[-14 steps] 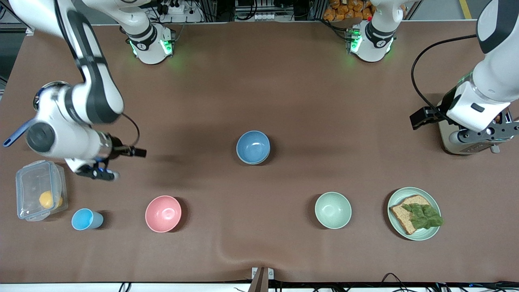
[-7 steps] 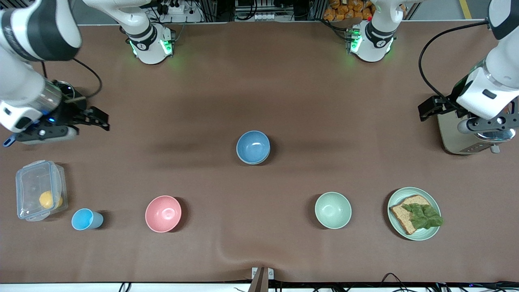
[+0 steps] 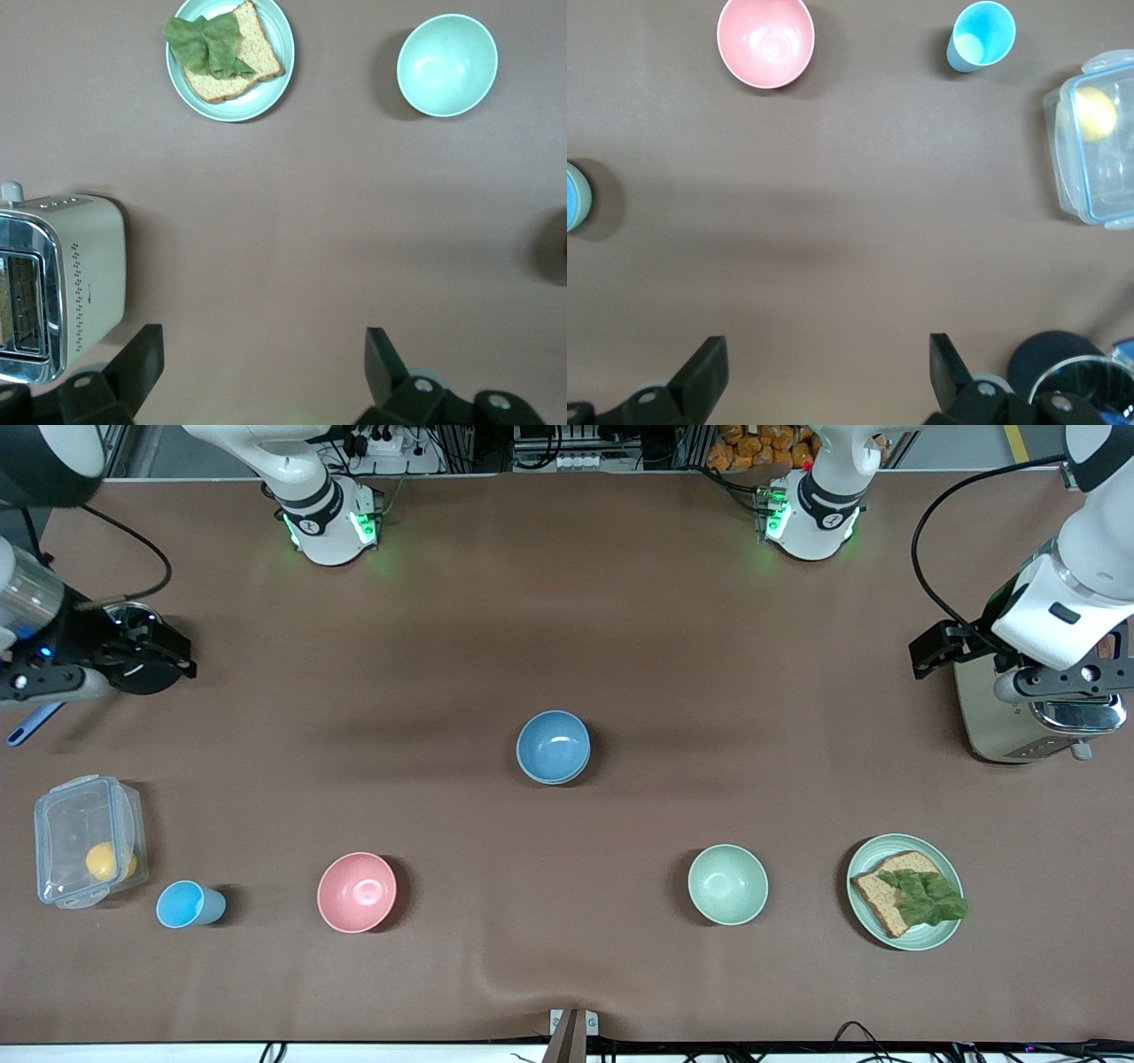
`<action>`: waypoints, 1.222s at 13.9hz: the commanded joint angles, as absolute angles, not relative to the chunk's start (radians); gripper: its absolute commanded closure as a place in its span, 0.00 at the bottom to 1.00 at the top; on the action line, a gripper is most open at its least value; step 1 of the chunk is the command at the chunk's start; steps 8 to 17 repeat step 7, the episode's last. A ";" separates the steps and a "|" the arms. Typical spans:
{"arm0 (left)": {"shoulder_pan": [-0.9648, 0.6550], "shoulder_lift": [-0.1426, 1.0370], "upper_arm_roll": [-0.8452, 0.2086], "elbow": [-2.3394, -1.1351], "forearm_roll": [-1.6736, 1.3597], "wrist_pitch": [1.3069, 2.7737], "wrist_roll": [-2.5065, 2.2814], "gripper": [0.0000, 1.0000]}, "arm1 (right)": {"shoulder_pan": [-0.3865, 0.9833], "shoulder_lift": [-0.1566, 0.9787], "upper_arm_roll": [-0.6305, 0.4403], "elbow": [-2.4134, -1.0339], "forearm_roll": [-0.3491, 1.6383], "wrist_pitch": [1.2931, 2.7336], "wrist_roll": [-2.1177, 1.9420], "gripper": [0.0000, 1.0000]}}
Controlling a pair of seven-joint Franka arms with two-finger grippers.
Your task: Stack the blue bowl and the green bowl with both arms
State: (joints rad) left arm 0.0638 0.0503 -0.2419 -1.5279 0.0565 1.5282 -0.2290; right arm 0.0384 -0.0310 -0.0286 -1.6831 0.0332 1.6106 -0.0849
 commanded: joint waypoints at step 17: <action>0.057 -0.002 -0.207 -1.546 -0.024 1.500 -0.198 0.00 | 0.028 -0.029 -0.008 -1.606 0.014 1.528 -0.009 0.00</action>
